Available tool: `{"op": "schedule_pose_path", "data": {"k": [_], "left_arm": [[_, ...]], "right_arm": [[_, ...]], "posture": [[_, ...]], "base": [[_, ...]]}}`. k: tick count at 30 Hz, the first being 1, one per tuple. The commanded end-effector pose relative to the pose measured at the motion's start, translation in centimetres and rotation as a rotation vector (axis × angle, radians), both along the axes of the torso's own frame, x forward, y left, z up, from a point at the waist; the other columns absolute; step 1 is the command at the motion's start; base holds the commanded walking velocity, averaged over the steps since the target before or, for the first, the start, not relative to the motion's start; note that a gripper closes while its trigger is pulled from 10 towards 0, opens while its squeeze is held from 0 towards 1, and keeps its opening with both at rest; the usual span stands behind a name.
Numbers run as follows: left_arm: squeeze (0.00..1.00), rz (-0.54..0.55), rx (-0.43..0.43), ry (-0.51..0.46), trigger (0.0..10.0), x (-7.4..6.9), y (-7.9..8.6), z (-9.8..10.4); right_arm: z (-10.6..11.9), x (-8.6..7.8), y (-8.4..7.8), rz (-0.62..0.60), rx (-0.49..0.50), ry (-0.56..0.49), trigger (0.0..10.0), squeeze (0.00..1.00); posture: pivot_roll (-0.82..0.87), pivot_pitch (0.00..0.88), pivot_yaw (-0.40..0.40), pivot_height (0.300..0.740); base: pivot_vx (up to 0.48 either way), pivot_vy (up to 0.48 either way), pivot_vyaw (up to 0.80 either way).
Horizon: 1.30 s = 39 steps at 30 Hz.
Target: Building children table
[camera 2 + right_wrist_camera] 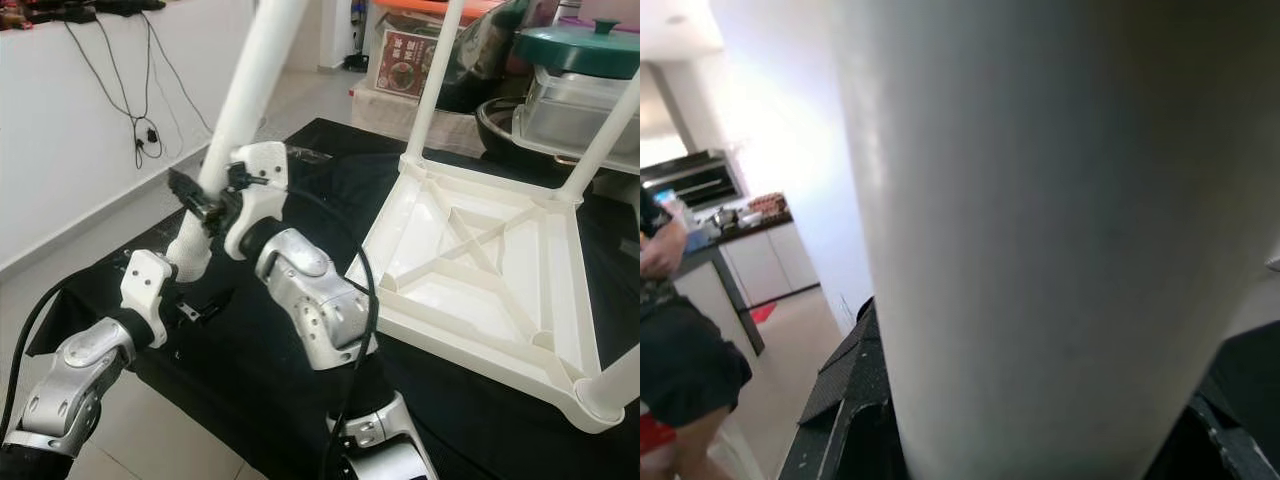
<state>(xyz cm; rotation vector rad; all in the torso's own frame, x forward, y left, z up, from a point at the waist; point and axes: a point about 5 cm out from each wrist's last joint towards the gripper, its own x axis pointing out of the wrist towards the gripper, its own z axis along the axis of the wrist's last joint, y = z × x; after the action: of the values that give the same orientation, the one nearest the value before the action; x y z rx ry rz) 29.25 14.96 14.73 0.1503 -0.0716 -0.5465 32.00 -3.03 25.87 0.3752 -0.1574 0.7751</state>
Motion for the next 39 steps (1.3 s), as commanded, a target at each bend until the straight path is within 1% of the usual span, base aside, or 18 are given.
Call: {"op": "schedule_pose_path", "data": {"k": [1,7,9,12,18,20,22,24,27,30,31,33,36,39], "left_arm": [[0.0,0.022,0.024,0.008,10.0,-0.1,0.6,-0.4],[0.0,0.036,0.026,0.015,10.0,-0.2,0.9,-0.7],[0.0,0.036,0.026,0.015,10.0,-0.2,0.9,-0.7],[0.0,0.044,0.029,0.014,10.0,-0.1,1.0,-0.7],[0.0,0.05,0.017,0.0,10.0,0.2,1.0,-0.2],[0.0,0.039,0.011,0.001,10.0,0.4,0.7,-0.1],[0.0,0.036,0.011,0.002,10.0,0.5,0.7,-0.2],[0.0,0.036,0.011,0.002,10.0,0.5,0.7,-0.2],[0.0,0.019,-0.001,-0.013,10.0,1.1,0.3,0.6],[0.0,0.015,-0.004,-0.016,10.0,1.3,0.1,0.7],[0.0,0.007,-0.002,-0.022,10.0,1.4,-0.1,0.9],[0.0,0.007,-0.002,-0.022,10.0,1.4,-0.1,0.9],[0.0,0.001,0.001,-0.027,10.0,1.5,-0.3,0.9],[0.0,0.0,0.001,-0.027,10.0,1.5,-0.3,0.9]], "right_arm": [[-0.5,0.2,-0.7,0.003,0.033,0.05,0.0,0.0],[-0.8,0.1,-1.5,0.009,0.003,0.037,0.0,0.0],[-0.8,0.1,-1.5,0.009,0.003,0.037,0.0,0.0],[-0.9,-0.2,-1.4,0.037,-0.023,0.019,0.0,0.0],[-0.9,-0.9,-0.7,0.093,-0.044,0.0,0.0,0.0],[-1.0,-1.5,-0.1,0.138,-0.078,-0.027,0.0,0.0],[-1.1,-1.7,0.1,0.155,-0.087,-0.034,0.0,0.0],[-1.1,-1.7,0.1,0.155,-0.087,-0.034,0.0,0.0],[-1.9,-2.1,0.7,0.158,-0.16,-0.055,0.0,0.0],[-2.1,-2.1,0.8,0.156,-0.178,-0.062,0.0,0.0],[-2.5,-2.2,1.0,0.154,-0.219,-0.082,0.0,0.0],[-2.5,-2.2,1.0,0.154,-0.219,-0.082,0.0,0.0],[-2.9,-2.3,1.2,0.152,-0.268,-0.1,0.0,0.0],[-2.9,-2.3,1.2,0.151,-0.273,-0.101,0.0,0.0]], "posture": [[0.07,0.0,-0.01,0.74],[0.06,0.0,-0.006,0.74],[0.06,0.0,-0.006,0.74],[0.06,0.0,-0.007,0.74],[0.07,0.0,-0.008,0.74],[0.07,0.0,-0.006,0.74],[0.06,0.0,-0.004,0.74],[0.06,0.0,-0.004,0.74],[0.06,0.0,0.001,0.74],[0.06,0.0,0.001,0.74],[0.06,0.0,0.003,0.74],[0.06,0.0,0.003,0.74],[0.06,0.0,0.002,0.74],[0.06,0.0,0.001,0.74]], "base": [[0.0,0.0,0.0],[0.0,0.0,0.0],[0.0,0.0,0.0],[0.0,0.0,0.0],[0.0,0.0,0.0],[0.0,0.0,0.0],[0.0,0.0,0.0],[0.0,0.0,0.0],[0.0,0.0,0.0],[0.0,0.0,0.0],[0.0,0.0,0.0],[0.0,0.0,0.0],[0.0,0.0,0.0],[0.0,0.0,0.0]]}}
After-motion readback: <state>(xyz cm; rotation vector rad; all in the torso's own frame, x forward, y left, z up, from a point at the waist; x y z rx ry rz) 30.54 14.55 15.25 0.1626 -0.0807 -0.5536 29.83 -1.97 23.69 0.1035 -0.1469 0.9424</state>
